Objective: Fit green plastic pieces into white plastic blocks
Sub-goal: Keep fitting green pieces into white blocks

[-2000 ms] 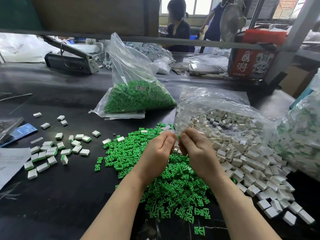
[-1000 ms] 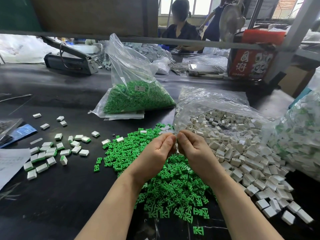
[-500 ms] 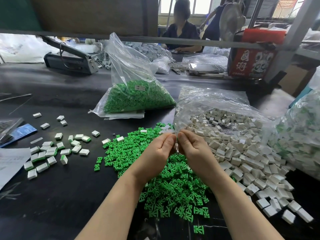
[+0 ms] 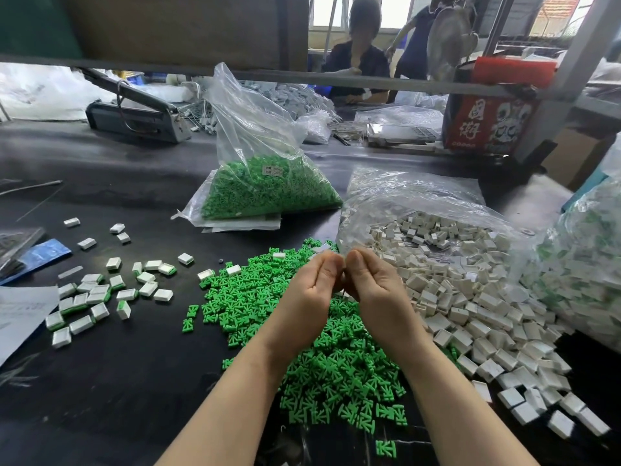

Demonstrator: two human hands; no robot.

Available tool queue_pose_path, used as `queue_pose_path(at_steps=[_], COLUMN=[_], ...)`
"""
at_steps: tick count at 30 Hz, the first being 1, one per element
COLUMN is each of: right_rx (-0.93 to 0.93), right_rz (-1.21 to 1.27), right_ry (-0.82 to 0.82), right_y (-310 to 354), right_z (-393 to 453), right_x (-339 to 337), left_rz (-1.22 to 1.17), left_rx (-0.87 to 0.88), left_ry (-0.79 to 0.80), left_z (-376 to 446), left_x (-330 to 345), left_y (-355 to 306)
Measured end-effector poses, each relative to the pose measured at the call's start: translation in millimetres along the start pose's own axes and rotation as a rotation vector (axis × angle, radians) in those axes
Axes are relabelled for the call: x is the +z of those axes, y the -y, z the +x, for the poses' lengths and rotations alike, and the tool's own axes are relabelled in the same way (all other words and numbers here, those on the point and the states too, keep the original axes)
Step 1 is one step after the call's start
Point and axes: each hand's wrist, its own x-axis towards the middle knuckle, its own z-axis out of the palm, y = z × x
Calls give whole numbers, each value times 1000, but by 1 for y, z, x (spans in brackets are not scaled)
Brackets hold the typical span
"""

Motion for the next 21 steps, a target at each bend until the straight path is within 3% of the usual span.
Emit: queue_pose_path(at_steps=[5, 10, 16, 21], right_rx=[-48, -107, -116, 16], right_rz=[135, 46, 13, 330], right_ry=[-62, -111, -137, -110], right_y=[2, 6, 8, 13], right_z=[-2, -4, -6, -6], right_x=[0, 0, -3, -2], left_rz=[-149, -359, -206, -121], left_rx=[5, -12, -27, 1], left_ry=[4, 60, 40, 16], left_z=[2, 2, 2, 0], left_x=[-4, -2, -11, -7], left_y=[-1, -4, -3, -8])
